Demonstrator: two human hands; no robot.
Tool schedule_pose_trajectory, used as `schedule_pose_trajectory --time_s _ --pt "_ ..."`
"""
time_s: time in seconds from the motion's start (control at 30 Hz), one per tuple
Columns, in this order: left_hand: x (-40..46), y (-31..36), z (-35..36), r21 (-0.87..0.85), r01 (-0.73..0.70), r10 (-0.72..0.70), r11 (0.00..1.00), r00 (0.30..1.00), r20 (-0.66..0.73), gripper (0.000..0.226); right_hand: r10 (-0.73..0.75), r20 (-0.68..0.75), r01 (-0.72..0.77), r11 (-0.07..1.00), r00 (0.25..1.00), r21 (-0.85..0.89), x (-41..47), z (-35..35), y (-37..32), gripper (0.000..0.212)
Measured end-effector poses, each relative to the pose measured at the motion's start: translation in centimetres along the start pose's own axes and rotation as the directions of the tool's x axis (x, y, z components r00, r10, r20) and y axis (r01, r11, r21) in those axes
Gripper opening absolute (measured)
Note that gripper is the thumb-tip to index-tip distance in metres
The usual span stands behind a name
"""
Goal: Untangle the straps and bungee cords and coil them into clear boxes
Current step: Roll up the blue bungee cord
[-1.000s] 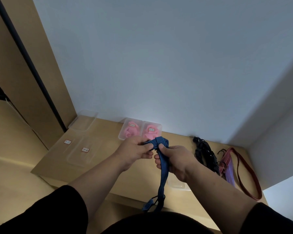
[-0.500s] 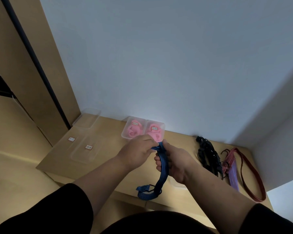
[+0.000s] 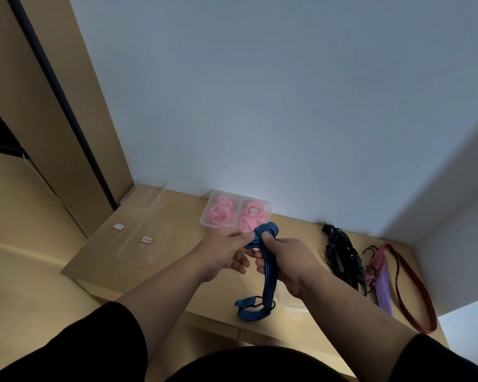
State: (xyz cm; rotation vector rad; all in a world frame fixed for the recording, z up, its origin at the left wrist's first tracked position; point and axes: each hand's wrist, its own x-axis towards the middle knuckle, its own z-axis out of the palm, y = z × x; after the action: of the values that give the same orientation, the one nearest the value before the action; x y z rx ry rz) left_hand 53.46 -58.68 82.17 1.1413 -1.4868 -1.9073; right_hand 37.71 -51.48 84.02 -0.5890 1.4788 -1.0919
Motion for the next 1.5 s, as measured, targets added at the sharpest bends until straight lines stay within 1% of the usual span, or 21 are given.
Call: schedule_pose_trajectory --time_s 0.07,0.13,0.2,0.3,0.4,0.5,0.6,0.67,0.7,0.77,0.8,0.83,0.87,0.93,1.1,1.2,1.3,1.37,1.4,1.47,1.5 --pt "0.1 0.1 0.0 0.007 -0.045 0.045 0.999 0.999 -0.007 0.014 0.014 -0.005 -0.014 1.0 1.0 -0.008 0.0 0.0 0.1 0.036" --pt "0.3 0.3 0.0 0.066 -0.098 0.102 0.993 0.994 -0.047 0.009 0.031 -0.018 -0.031 1.0 0.999 -0.004 0.0 0.1 0.2 0.034" --pt "0.4 0.3 0.1 0.245 -0.156 0.186 0.957 0.977 -0.104 0.005 0.049 -0.014 -0.049 0.999 0.999 0.01 -0.1 0.2 0.3 0.032" --pt "0.3 0.3 0.2 0.555 -0.207 0.333 0.806 0.933 -0.137 0.004 0.072 0.017 -0.073 0.996 0.997 0.052 -0.2 0.6 0.1 0.031" --pt "0.2 0.1 0.1 0.694 -0.3 0.466 0.655 0.883 -0.057 0.009 0.106 0.021 -0.108 0.99 0.994 0.087 -0.4 0.9 0.1 0.041" --pt "0.4 -0.5 0.0 0.752 -0.423 0.582 0.505 0.811 0.066 0.007 0.137 0.011 -0.138 0.982 0.99 0.129 -0.4 1.0 0.1 0.051" --pt "0.4 -0.9 -0.2 0.749 -0.49 0.616 0.447 0.775 0.14 0.02 0.131 -0.018 -0.127 0.978 0.991 0.165 -0.3 0.9 -0.1 0.043" --pt "0.3 -0.9 -0.4 0.702 -0.508 0.585 0.499 0.795 0.159 0.031 0.109 -0.042 -0.101 0.982 0.993 0.16 -0.2 0.8 -0.3 0.039" --pt "0.2 -1.0 -0.4 0.654 -0.488 0.547 0.579 0.827 0.133 0.037 0.094 -0.051 -0.085 0.985 0.994 0.15 -0.2 0.6 -0.4 0.038" --pt "0.0 -1.0 -0.4 0.451 -0.365 0.394 0.814 0.918 0.032 0.044 0.064 -0.05 -0.057 0.989 0.997 0.133 -0.1 0.5 -0.6 0.038" --pt "-0.1 -0.9 -0.2 0.302 -0.272 0.288 0.914 0.958 -0.01 0.041 0.053 -0.042 -0.047 0.991 0.998 0.127 -0.1 0.4 -0.8 0.039" --pt "-0.2 -0.8 -0.1 0.156 -0.179 0.184 0.971 0.983 -0.02 0.031 0.044 -0.034 -0.04 0.992 0.998 0.121 -0.1 0.4 -0.9 0.039" --pt "-0.3 -0.7 -0.1 0.055 -0.111 0.112 0.992 0.994 -0.014 0.024 0.038 -0.024 -0.035 0.993 0.999 0.114 -0.1 0.4 -1.0 0.039" --pt "-0.3 -0.6 -0.1 -0.001 -0.062 0.062 0.998 0.998 -0.007 0.029 0.033 0.002 -0.033 0.995 0.999 0.091 -0.1 0.4 -1.0 0.039" --pt "0.6 -0.7 -0.3 -0.102 -0.083 0.083 0.991 0.997 -0.007 0.016 0.04 0.04 -0.042 0.997 0.998 0.058 -0.3 0.6 -0.7 0.036" --pt "0.8 -0.7 -0.3 0.023 -0.153 0.155 0.988 0.985 -0.074 0.011 0.073 0.033 -0.074 0.997 0.997 0.034 -0.5 0.8 -0.5 0.038" --pt "0.6 -0.3 -0.2 0.305 -0.198 0.247 0.932 0.96 -0.13 0.01 0.082 0.026 -0.083 0.997 0.996 0.009 -0.7 0.9 -0.3 0.038" --pt "0.3 0.0 0.0 0.5 -0.232 0.336 0.835 0.933 -0.129 0.008 0.09 0.045 -0.09 0.996 0.995 0.0 -0.7 0.9 -0.2 0.037" --pt "0.2 0.2 0.1 0.599 -0.271 0.406 0.754 0.909 -0.1 0.006 0.094 0.067 -0.095 0.995 0.993 0.004 -0.8 0.9 -0.1 0.039" --pt "0.0 0.3 0.2 0.729 -0.371 0.523 0.575 0.852 0.021 0.006 0.106 0.106 -0.11 0.993 0.989 0.031 -1.0 0.9 0.0 0.046" --pt "-0.1 0.3 0.2 0.747 -0.409 0.549 0.525 0.833 0.07 0.008 0.118 0.108 -0.125 0.991 0.987 0.057 -1.0 0.9 0.0 0.051"
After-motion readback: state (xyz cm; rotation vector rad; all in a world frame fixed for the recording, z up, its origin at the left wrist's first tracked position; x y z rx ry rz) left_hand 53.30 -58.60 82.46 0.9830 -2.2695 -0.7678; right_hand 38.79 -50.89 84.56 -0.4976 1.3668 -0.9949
